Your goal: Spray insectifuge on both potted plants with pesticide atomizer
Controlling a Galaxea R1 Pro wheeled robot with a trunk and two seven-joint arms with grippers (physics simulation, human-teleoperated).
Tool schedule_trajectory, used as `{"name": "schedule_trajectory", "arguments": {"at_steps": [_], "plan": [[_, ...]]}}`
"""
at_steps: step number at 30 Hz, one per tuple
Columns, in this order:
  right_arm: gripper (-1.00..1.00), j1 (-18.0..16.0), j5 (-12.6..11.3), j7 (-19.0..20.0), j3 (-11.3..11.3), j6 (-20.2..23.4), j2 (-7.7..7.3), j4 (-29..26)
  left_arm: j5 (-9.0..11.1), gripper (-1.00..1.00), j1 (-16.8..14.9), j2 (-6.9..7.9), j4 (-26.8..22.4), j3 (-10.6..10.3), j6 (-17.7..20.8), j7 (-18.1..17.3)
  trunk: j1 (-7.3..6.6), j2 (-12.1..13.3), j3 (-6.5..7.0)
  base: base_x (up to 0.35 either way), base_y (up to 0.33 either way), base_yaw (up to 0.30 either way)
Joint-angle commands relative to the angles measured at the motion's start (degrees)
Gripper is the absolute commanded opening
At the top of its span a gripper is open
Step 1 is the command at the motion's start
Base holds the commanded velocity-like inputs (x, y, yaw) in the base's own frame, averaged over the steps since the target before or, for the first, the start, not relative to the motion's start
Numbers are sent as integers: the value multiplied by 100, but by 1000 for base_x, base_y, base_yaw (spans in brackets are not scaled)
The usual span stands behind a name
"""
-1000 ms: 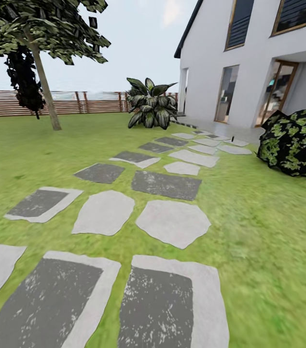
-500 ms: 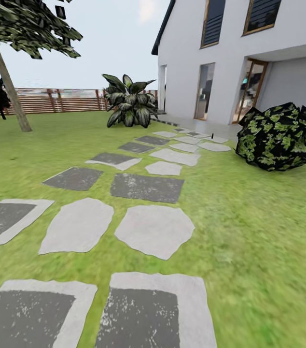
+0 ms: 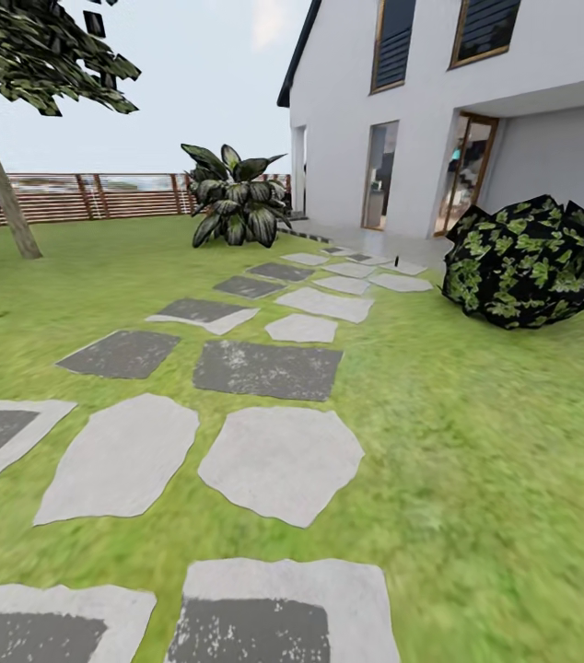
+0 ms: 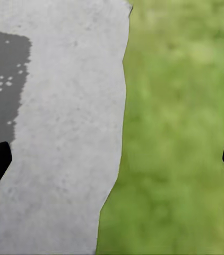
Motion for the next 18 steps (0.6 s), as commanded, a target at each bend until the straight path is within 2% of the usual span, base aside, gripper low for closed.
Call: {"name": "schedule_trajectory", "arguments": {"at_steps": [1,18], "plan": [[100,-3,6,3,1,-20,-3,4,38,100,-2,0,3,-3,-17,-5,2,-2,-5,339,-81,-1],[100,-3,7,3,0,-33,-7,13,38,100,0,0,3,-3,-16,-5,2,-2,-5,339,-81,0]]}}
